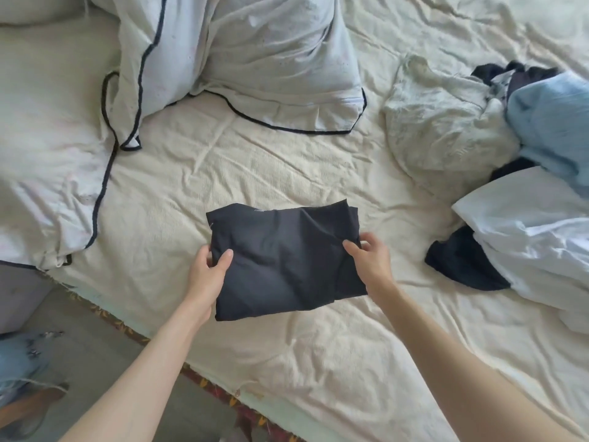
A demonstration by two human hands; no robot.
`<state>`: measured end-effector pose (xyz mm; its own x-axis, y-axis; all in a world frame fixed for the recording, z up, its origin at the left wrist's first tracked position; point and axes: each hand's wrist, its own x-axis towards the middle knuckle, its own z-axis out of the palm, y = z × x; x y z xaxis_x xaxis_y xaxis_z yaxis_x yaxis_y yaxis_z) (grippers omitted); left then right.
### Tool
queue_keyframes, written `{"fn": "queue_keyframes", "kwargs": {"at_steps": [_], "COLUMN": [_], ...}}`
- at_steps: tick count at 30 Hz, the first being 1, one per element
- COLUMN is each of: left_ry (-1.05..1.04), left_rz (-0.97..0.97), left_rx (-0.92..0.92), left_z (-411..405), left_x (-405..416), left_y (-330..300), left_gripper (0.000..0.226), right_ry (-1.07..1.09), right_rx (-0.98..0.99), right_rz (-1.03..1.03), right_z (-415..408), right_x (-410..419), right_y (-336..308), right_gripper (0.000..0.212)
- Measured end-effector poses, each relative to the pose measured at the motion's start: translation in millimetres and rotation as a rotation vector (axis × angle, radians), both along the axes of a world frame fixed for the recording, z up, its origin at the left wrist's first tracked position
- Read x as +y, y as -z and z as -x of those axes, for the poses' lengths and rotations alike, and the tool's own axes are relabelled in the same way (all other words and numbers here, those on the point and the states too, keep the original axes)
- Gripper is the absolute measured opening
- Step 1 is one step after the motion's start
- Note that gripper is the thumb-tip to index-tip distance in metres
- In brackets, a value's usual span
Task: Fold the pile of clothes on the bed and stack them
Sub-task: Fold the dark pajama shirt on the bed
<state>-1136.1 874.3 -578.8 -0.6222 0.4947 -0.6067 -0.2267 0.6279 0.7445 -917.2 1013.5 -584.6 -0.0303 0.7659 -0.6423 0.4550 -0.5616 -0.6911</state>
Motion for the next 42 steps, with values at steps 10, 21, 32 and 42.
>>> {"fn": "queue_keyframes", "kwargs": {"at_steps": [10,21,32,42], "left_ry": [0.431,1.113,1.435,1.55], "left_rz": [-0.159,-0.142,-0.23,-0.219], "left_rx": [-0.079,-0.19,-0.251,-0.221], "left_z": [-84,-314,-619,-823], "left_x": [-35,-80,-192,-206], "left_y": [-137,-193,-211,-209], "left_gripper": [0.008,0.007,0.007,0.006], "right_ry": [0.37,0.966,1.338,1.404], "right_rx": [0.045,-0.062,-0.082,-0.096], "right_rz": [-0.212,-0.298,-0.378,-0.373], "right_z": [-132,-341,-578,-765], "right_x": [-143,-360,-546,-575], "right_y": [-172,-215,-243,-237], "right_gripper": [0.004,0.008,0.01,0.006]}}
